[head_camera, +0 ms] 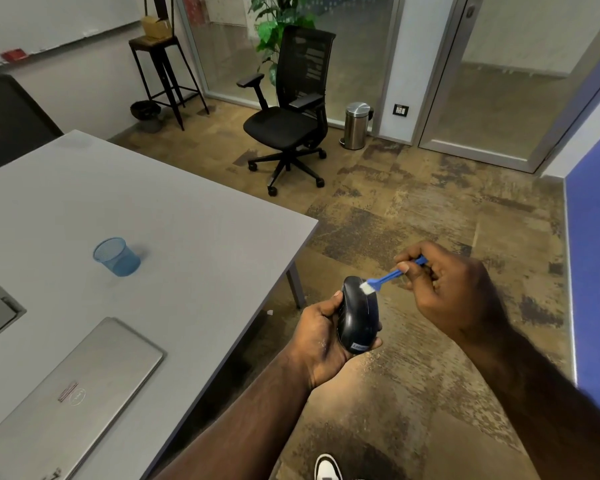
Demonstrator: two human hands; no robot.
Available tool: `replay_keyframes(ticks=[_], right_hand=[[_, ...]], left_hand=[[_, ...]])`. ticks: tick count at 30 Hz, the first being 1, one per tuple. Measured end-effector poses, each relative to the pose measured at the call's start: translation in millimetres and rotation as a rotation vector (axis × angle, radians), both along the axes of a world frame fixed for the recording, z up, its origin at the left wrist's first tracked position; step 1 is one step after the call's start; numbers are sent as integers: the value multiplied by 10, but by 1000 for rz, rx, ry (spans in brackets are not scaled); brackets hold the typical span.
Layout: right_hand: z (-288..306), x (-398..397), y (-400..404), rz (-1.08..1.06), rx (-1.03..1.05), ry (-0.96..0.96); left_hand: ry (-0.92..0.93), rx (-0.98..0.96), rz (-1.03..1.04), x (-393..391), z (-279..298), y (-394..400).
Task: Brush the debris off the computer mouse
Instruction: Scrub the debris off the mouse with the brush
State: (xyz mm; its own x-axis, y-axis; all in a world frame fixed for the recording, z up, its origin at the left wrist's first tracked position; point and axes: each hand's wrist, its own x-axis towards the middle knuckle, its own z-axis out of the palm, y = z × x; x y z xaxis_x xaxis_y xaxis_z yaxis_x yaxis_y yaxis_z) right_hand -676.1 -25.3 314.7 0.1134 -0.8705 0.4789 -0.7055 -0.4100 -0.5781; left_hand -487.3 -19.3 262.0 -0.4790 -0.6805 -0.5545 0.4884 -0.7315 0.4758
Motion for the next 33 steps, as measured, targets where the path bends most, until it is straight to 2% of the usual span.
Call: replay_keyframes(ticks=[2,5,9,14,19,23,28,33], right_hand=[[-10,-3,-37,-45,5,6],[-10,30,-36,40,8,22],[2,6,-110,-46,17,-22],[28,116,-49,127,47,-28],[37,19,-118,-29,-8,-13],[23,-19,-25,166,22,-37],[-15,-62,-53,23,-24,-54],[-1,-54,9,155,19,-34]], left_hand=[[7,6,-6,13,16,4],[-12,-1,-7,24,31,-8],[-4,12,-20,41,46,6],[6,5,-25,13,49,8],[54,8,-20,27,49,8],[47,-4,-9,40,37,-10],[73,0,-17,32,40,-11],[68,3,-10,10,33,-17]])
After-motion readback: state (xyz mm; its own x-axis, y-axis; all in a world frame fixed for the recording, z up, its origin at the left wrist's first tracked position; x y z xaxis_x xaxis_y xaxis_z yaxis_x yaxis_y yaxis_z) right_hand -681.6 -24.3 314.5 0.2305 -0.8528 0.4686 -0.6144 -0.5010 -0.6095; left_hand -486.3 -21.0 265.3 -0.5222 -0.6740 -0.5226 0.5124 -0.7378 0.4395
